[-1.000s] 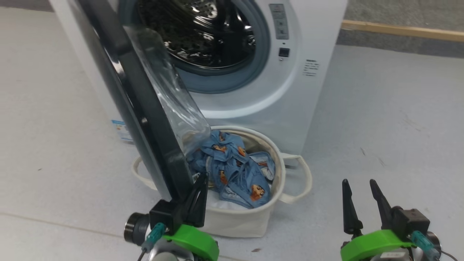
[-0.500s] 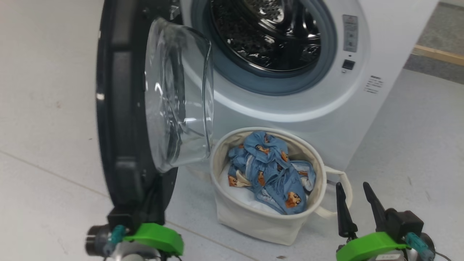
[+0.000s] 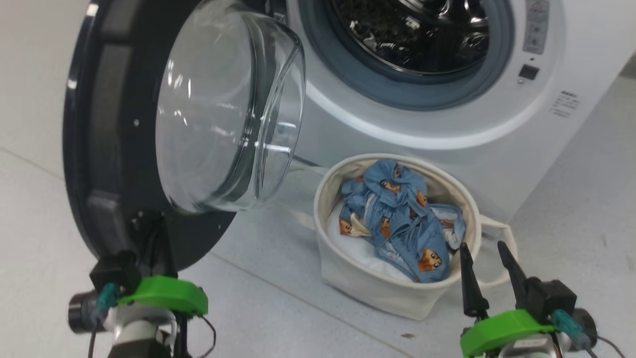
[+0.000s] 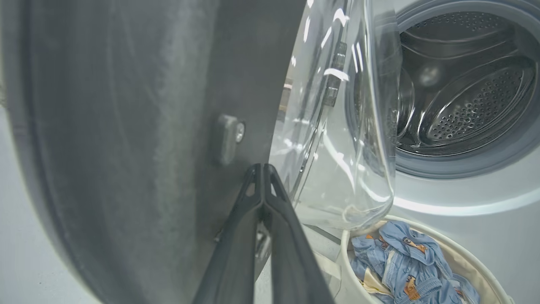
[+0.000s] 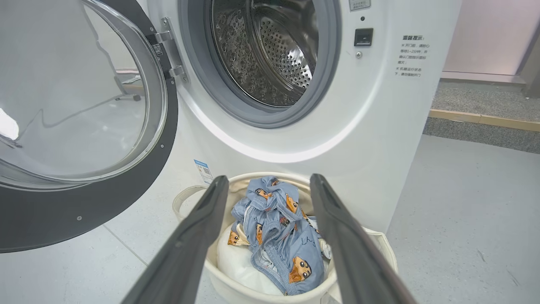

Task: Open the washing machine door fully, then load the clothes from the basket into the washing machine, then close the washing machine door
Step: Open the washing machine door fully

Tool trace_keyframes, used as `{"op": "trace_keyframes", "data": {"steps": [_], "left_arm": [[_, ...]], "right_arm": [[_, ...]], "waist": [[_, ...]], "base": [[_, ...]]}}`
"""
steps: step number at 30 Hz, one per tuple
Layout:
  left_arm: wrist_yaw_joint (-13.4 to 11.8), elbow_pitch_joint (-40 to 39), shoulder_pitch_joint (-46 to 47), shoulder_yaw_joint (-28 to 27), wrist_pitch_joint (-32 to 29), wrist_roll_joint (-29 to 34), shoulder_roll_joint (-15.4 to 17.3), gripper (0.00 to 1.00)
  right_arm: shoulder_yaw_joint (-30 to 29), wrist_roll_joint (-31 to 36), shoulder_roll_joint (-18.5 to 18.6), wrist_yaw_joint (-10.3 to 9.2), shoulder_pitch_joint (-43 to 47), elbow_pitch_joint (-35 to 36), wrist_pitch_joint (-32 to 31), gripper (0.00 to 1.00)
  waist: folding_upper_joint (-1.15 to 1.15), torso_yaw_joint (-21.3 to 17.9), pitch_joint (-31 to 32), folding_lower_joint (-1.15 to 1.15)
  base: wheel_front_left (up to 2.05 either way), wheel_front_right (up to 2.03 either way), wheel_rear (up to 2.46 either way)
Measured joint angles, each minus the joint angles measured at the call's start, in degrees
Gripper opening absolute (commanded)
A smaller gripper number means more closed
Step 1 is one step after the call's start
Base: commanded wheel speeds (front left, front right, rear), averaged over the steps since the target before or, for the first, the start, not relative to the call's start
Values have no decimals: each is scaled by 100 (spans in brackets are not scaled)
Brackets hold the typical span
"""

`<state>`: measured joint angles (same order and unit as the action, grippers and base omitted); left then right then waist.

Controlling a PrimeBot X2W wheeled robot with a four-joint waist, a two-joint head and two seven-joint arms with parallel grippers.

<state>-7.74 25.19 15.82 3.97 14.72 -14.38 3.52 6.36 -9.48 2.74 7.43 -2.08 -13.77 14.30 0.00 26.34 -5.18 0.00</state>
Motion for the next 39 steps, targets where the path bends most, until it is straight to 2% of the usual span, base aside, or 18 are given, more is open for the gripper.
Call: {"op": "trace_keyframes", "data": {"steps": [6, 12, 29, 34, 39], "left_arm": [[73, 359, 497, -364, 0, 67, -44, 0], [74, 467, 894, -1017, 0, 59, -59, 0], [426, 844, 1809, -2181, 0, 133, -109, 0], [561, 831, 1812, -2346, 0, 305, -194, 0], [834, 453, 1543, -2115, 1, 572, -216, 0]], "right_arm": [[-5, 242, 1, 0, -164, -116, 0, 100], [37, 403, 43, 0, -316, -187, 0, 100], [369, 501, 693, 1, -961, -357, 0, 100], [400, 481, 677, 1, -977, -434, 0, 100], [345, 335, 422, 1, -963, -445, 0, 100]], "waist": [[0, 209, -296, 0], [0, 335, -625, 0], [0, 408, -1509, 2], [0, 440, -1426, 1], [0, 452, -1087, 1]], "base": [[0, 0, 0], [0, 0, 0], [0, 0, 0], [0, 0, 0], [0, 0, 0]]}}
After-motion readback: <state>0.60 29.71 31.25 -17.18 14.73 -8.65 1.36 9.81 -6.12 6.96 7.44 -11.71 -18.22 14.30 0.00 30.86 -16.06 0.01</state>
